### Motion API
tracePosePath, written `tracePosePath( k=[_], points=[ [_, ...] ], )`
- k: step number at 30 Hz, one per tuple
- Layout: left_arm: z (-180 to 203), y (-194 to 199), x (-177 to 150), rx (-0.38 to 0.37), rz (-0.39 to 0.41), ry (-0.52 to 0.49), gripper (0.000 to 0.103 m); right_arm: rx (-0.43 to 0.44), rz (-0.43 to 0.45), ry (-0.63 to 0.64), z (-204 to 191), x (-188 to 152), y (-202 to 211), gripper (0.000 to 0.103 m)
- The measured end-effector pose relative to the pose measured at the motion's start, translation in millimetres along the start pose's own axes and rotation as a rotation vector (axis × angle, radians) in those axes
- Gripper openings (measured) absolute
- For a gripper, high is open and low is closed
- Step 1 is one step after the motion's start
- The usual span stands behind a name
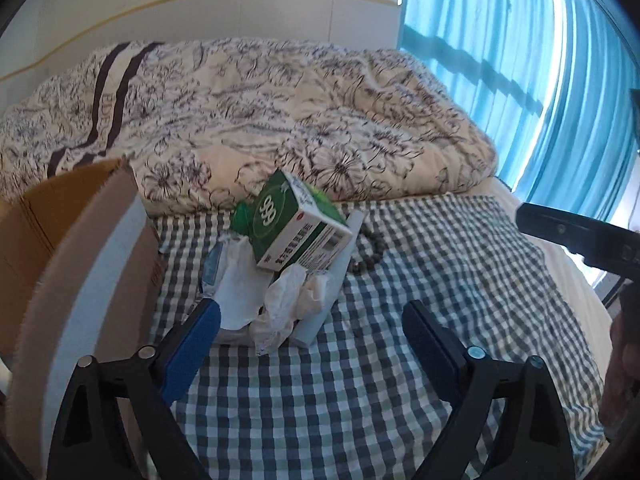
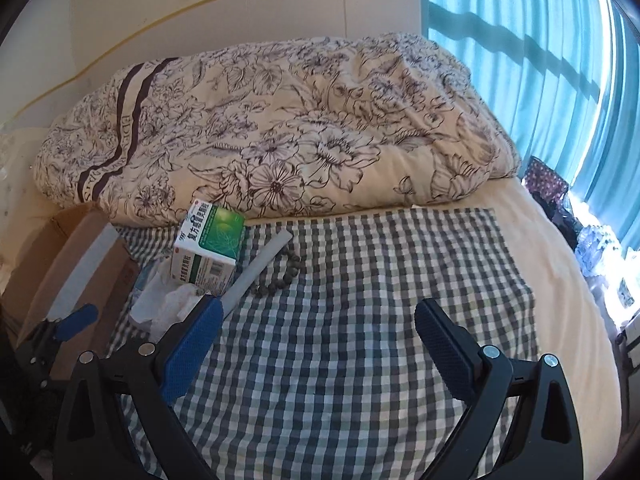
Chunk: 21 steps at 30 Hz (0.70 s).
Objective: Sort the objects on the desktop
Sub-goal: 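Grasp the crumpled white tissue with the left gripper while the right approaches the grey tube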
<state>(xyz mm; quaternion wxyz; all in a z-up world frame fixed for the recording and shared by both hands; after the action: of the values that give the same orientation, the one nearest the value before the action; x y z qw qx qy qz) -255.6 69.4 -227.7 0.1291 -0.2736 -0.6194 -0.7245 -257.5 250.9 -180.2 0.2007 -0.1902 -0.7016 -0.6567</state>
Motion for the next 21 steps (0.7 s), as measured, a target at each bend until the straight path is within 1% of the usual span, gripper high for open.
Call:
tracePosePath(
  k=[4,8,12,14,17,19,20,21],
  points=[
    [-3,-30,5,0.020,-0.026,0.002,0.085,-0.004,-0.035,0.028,-3,2,-26,0.097],
    [-5,-56,9,0.029,-0.055,-0.002,0.083,-0.007,-0.058,0.038,-2,4,-47,0.097],
    [-9,-75,11,0.039,-0.082,0.009,0.070,-0.008,-0.077,0.045,-2,5,-64,0.097],
    [-12,-85,10,0.049,-0.105,0.015,0.067,-0.011,-0.090,0.050,-2,6,-73,0.097],
    [-14,-97,6,0.049,-0.136,0.018,0.055,-0.005,-0.107,0.054,-5,6,-83,0.097],
    [-14,-104,3,0.042,-0.151,0.018,0.042,-0.008,-0.116,0.064,-7,6,-90,0.097],
    [-14,-107,2,0.041,-0.158,0.020,0.037,-0.008,-0.119,0.068,-8,6,-92,0.097],
    [-15,-109,2,0.036,-0.160,0.023,0.030,-0.007,-0.123,0.073,-10,7,-95,0.097]
  ],
)
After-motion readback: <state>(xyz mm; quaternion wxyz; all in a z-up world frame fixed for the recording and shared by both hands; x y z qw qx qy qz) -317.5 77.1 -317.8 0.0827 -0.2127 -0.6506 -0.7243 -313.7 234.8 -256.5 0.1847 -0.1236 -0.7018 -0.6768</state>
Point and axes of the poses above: each gripper's, at about its wrist camera, not at the fingertips, and y roughly against the way its jaws point, z to its right, x to its top, the point moved 9 cm from there along -y, roughly the way its jaws point, and after that the axes turned 14 degrees about -z, right-handed, at the moved point
